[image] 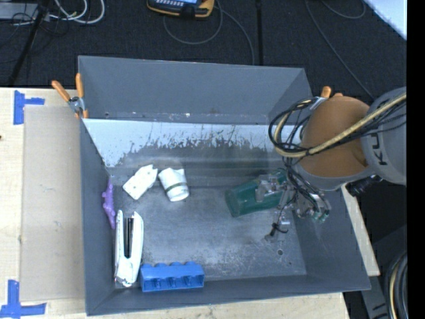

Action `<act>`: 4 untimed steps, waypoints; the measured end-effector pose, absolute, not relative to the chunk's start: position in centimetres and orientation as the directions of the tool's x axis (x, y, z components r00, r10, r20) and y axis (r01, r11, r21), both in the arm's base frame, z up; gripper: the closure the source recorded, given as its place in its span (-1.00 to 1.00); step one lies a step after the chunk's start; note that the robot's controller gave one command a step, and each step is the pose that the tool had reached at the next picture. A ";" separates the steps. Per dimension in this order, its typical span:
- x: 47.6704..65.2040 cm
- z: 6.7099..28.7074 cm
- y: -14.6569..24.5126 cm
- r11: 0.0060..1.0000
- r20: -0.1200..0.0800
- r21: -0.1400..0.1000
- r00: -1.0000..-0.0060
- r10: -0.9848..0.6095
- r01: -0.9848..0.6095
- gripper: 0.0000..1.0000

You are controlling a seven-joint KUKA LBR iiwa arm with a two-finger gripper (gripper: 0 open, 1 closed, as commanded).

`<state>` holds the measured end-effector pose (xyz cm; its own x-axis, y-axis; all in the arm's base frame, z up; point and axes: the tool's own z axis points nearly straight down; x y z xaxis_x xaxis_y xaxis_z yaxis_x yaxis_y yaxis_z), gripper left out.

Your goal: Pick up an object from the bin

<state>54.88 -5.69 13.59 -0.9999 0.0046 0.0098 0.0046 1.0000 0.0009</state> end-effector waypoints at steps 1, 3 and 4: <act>55.1 14.0 -5.7 1.000 0.002 0.000 -1.000 0.003 0.003 -1.00; 58.9 10.3 -6.1 1.000 0.003 0.001 -1.000 0.027 0.027 -1.00; 61.8 12.3 -7.9 1.000 0.007 0.001 -1.000 0.002 0.002 -1.00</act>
Offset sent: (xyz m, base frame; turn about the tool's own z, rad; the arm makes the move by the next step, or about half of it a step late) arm 0.0513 -0.0065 0.0078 0.0140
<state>61.81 -7.86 12.28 -1.0000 0.0015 0.0068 0.0016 1.0000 0.0015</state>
